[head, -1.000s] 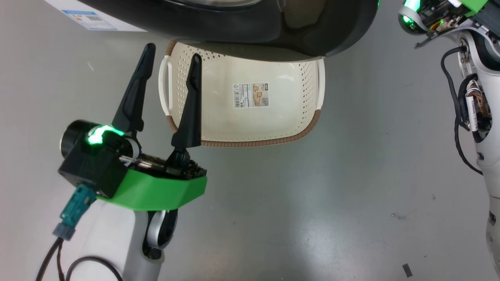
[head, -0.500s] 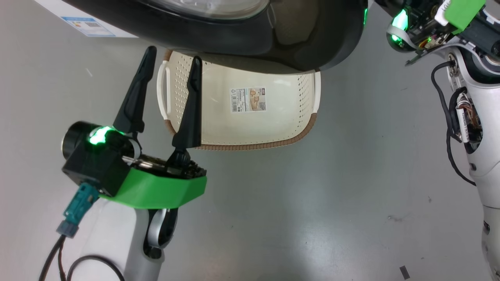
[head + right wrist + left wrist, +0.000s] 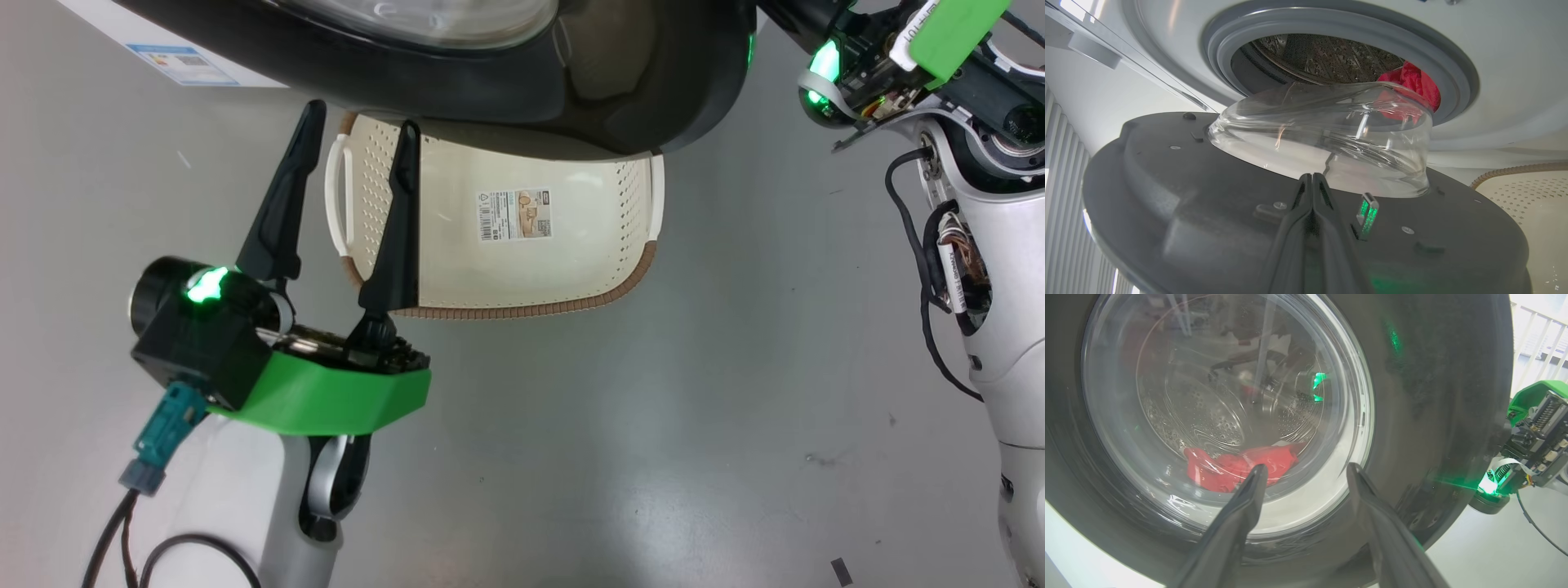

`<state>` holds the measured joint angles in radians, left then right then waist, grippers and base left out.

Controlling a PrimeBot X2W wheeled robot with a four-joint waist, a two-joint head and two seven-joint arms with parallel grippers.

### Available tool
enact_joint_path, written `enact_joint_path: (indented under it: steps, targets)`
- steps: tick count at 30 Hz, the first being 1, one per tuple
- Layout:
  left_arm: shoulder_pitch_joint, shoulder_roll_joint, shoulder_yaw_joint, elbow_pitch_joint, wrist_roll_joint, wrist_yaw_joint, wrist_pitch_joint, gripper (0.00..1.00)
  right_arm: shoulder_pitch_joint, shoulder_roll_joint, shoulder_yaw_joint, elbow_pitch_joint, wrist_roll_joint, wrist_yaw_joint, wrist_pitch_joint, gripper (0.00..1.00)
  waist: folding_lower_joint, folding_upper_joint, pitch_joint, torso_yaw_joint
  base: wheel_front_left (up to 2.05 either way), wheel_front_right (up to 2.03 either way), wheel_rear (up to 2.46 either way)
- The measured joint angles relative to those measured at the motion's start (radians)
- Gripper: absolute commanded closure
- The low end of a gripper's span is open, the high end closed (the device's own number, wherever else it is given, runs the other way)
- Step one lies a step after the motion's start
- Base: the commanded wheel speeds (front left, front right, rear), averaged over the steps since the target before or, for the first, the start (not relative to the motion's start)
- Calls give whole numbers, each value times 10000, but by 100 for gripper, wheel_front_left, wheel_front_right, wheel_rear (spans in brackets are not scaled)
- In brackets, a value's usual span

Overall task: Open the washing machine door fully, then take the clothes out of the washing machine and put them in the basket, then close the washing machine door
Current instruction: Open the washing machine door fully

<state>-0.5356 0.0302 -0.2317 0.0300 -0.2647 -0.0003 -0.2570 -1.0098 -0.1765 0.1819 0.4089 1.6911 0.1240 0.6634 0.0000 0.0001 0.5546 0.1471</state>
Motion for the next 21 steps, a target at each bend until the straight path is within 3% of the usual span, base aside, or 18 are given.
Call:
enact_joint_path:
  steps: [1,3,4,6,21]
  targets:
    - [0,0,2,0,0,0,0,0,4,-4,2,-15,-107,0,-119,97,0,0,6,-9,0,0,0]
    - [1,0,2,0,0,-2,0,0,5,0,2,-25,-221,0,-261,41,1,0,9,-20,0,0,0]
    - [1,0,4,0,2,-4,0,0,9,-4,12,-59,-383,0,-447,22,0,0,13,-28,0,0,0]
    - [1,0,6,0,8,-6,0,0,38,-17,29,-280,-736,0,-807,0,0,0,17,-42,0,0,0]
    - [46,2,217,42,27,-92,0,0,1691,-763,809,-2727,-4941,2,-4928,0,0,0,-221,-223,0,0,0]
